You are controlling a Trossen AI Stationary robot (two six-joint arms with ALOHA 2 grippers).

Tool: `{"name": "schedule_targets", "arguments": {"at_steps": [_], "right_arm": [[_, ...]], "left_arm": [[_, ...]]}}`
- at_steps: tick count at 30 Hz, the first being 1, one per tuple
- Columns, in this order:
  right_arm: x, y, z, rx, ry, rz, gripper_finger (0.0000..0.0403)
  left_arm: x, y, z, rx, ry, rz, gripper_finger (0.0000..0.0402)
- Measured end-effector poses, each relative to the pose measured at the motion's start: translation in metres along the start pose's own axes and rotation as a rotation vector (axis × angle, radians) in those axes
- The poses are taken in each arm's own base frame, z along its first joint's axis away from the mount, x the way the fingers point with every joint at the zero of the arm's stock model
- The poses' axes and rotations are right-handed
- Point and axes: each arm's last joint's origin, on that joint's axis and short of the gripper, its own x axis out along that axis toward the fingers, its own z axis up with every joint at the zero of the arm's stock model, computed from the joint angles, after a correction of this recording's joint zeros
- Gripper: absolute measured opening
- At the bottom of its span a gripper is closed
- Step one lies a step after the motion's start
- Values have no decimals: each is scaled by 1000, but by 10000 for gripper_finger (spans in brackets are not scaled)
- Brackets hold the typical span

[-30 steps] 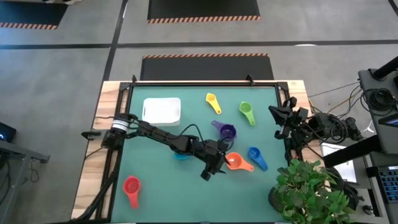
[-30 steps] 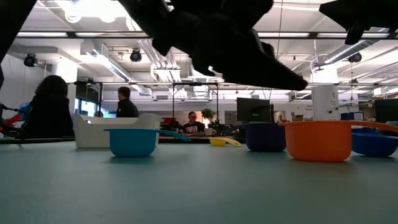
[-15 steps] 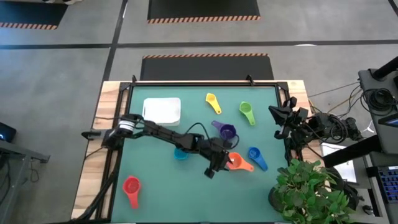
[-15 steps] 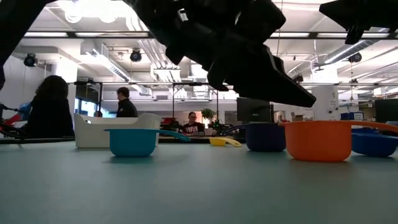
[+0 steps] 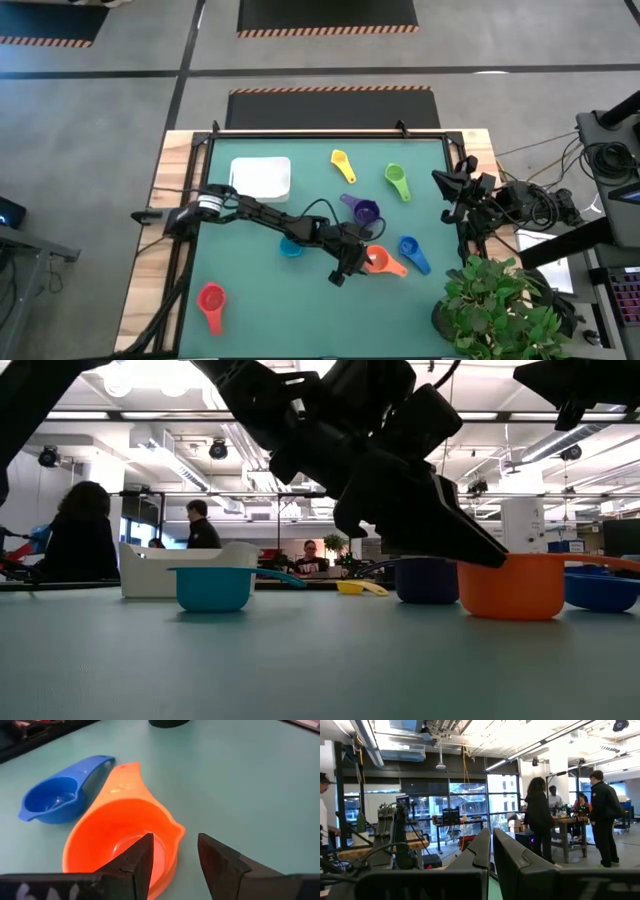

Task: Nest measuring cups in basket
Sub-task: Stack the orange measuring cup on top of the violet measuring cup

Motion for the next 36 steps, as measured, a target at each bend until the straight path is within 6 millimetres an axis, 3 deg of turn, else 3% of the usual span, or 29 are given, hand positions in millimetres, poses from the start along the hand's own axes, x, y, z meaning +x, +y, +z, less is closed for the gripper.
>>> {"name": "schedule_targets", "arguments": {"at_steps": [10, 25, 36], "right_arm": [[0, 0, 0, -3, 0, 0, 9], [0, 0, 0, -3, 0, 0, 9], [0, 0, 0, -3, 0, 0, 9]], "left_arm": [[1, 0, -3, -29, 17, -5, 104], [1, 0, -4, -72, 33, 19, 7], [-13, 2, 14, -135, -8, 29, 2]]}}
